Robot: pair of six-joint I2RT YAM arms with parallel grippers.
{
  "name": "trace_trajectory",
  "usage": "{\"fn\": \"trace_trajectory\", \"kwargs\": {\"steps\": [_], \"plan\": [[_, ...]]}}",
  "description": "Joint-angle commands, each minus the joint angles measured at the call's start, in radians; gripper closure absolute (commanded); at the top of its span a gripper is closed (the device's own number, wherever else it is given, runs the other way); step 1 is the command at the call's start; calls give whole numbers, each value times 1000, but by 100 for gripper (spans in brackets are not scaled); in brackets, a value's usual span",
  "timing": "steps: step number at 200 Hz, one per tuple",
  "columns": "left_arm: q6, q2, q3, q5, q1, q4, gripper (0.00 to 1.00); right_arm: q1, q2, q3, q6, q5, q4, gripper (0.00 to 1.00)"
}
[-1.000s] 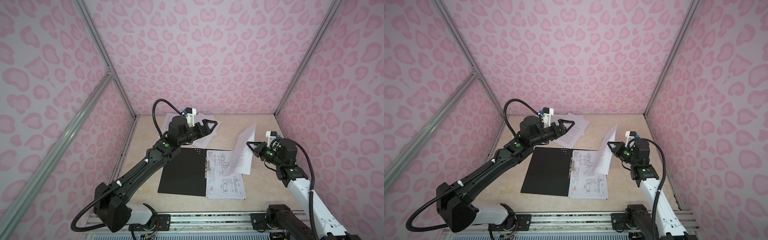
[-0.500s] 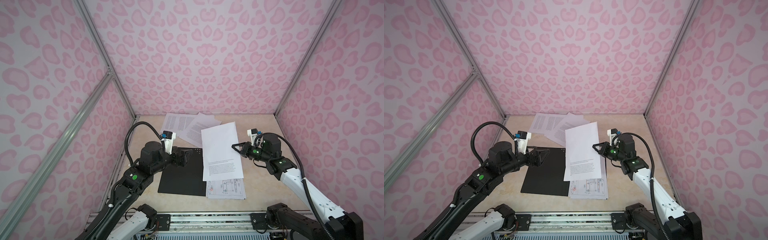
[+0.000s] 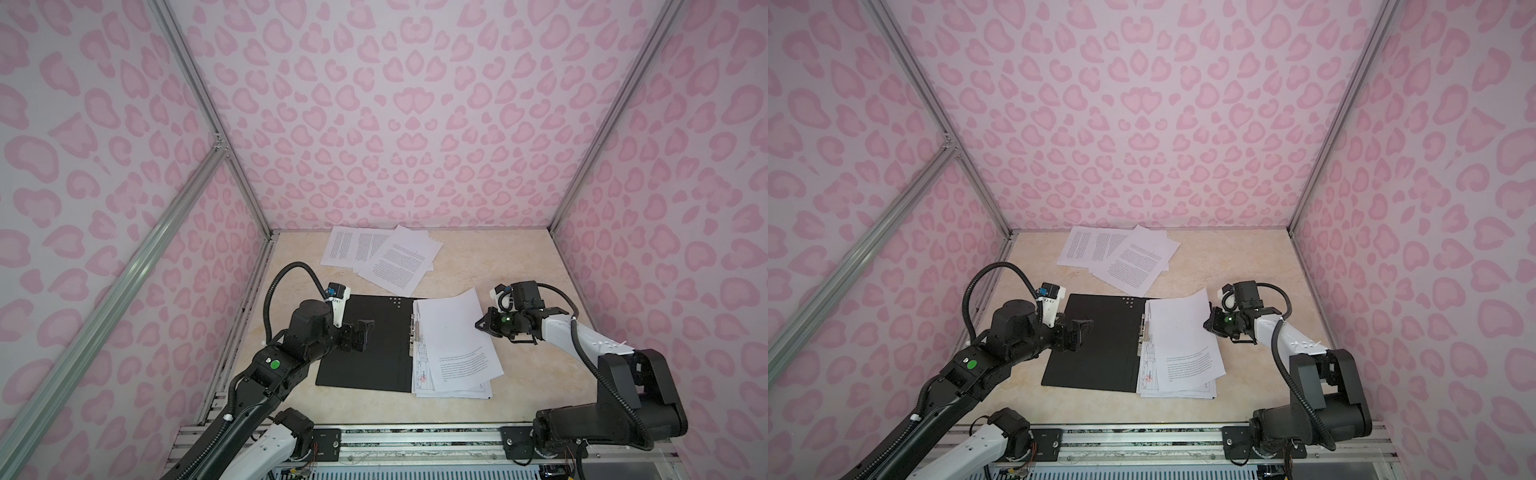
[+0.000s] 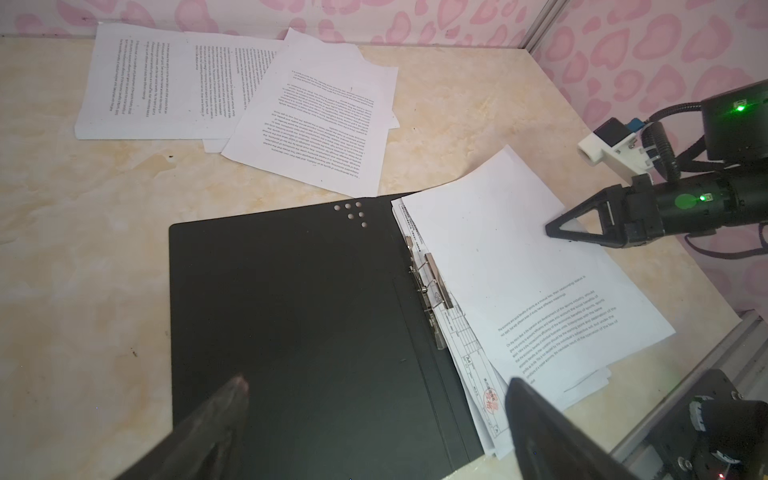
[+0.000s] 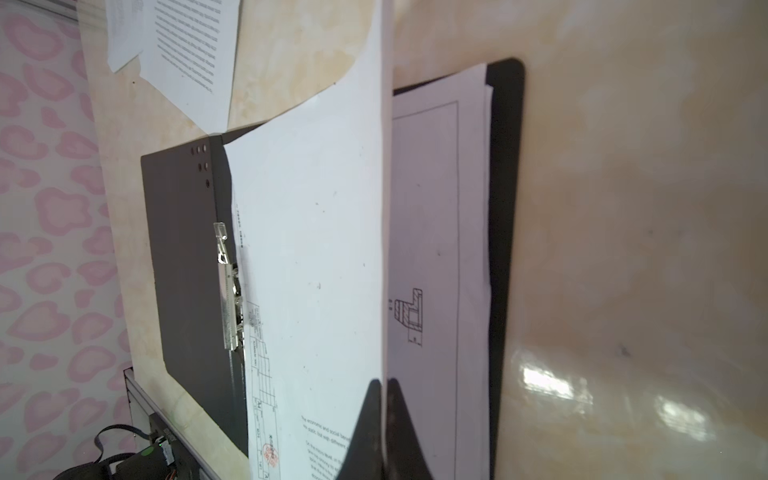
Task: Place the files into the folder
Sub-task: 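Lower the text sheet onto the drawing with the right gripper while the left draws back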
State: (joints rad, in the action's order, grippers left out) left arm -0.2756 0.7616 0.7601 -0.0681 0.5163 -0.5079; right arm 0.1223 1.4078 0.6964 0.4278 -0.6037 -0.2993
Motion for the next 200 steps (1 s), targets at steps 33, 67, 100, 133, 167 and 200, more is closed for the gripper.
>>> {"fn": "trace_trajectory", "kwargs": {"steps": [33,67,100,133,167,200], "plan": [[16,1,-7,-25,-1,5,2,19,-33,-65,78,12,109,100],[19,23,2,-3,-1,-7,2,60,-48,-95,141,43,142,100],[17,18,-6,8,-1,-8,2,70,-71,-129,198,59,180,100],[14,28,-2,15,-1,-13,3,77,-101,-148,235,86,182,100],[12,30,-2,24,-1,-14,3,95,-98,-166,260,81,216,100],[11,26,-4,30,-1,-14,3,105,-85,-173,261,76,232,100]]}}
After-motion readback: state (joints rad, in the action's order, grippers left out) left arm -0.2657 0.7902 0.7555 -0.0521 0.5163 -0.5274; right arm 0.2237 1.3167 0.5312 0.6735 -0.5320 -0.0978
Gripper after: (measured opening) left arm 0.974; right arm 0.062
